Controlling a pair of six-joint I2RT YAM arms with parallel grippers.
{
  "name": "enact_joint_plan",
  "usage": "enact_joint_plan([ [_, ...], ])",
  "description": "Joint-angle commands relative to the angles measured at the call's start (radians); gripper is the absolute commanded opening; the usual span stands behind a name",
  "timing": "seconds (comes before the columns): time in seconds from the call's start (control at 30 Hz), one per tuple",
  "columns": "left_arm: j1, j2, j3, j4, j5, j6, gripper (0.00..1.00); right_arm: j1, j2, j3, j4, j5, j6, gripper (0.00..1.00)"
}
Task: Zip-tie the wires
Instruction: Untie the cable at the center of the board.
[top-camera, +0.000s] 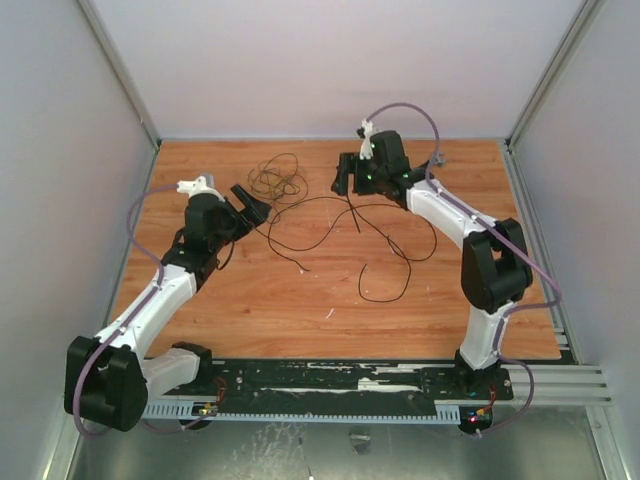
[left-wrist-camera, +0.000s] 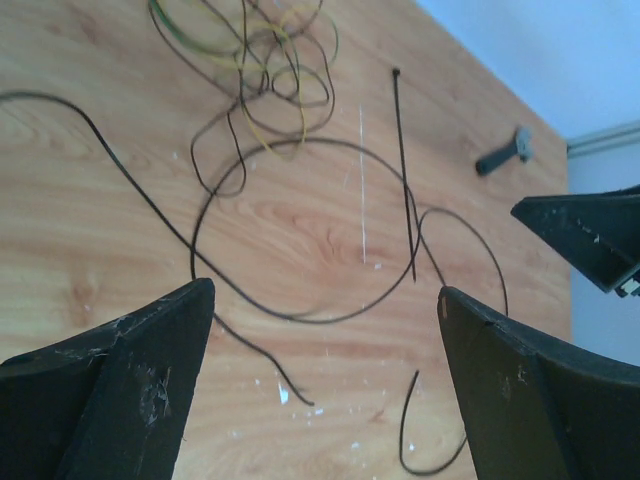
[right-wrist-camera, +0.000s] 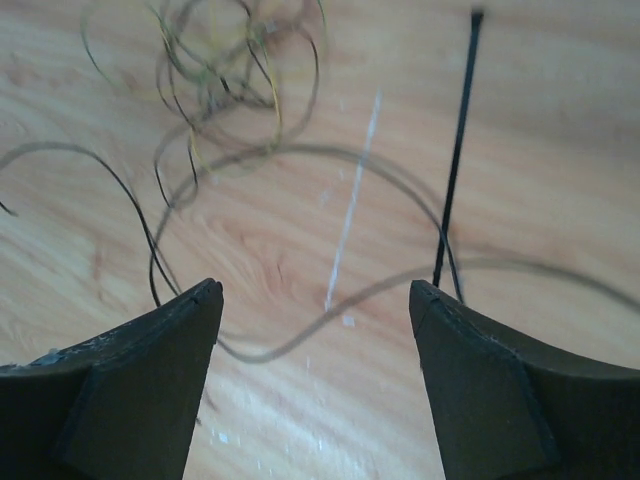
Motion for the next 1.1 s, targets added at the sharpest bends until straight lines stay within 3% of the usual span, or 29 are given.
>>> enact_joint_plan([
  [0.0,0.058,0.023,0.036,0.028,0.031,0.044,0.98,0.0,0.141,0.171,0.033,0.002,-0.044,0.76],
  [0.43,0.102,0.062,0.024,0.076,0.12,0.028,0.98,0.049,0.62,0.726,-0.017,-0.177,-0.209,0.67],
  [0.9,0.113,0.103,-0.017,0.133,0.168,0.011,0.98,0.089,0.77,0.848,0.024,-0.227,-0.218,0.65],
  [1.07,0.118,0.105,-0.022,0.136,0.171,0.011,0.98,0.1,0.806,0.889,0.031,-0.225,-0.212,0.57],
])
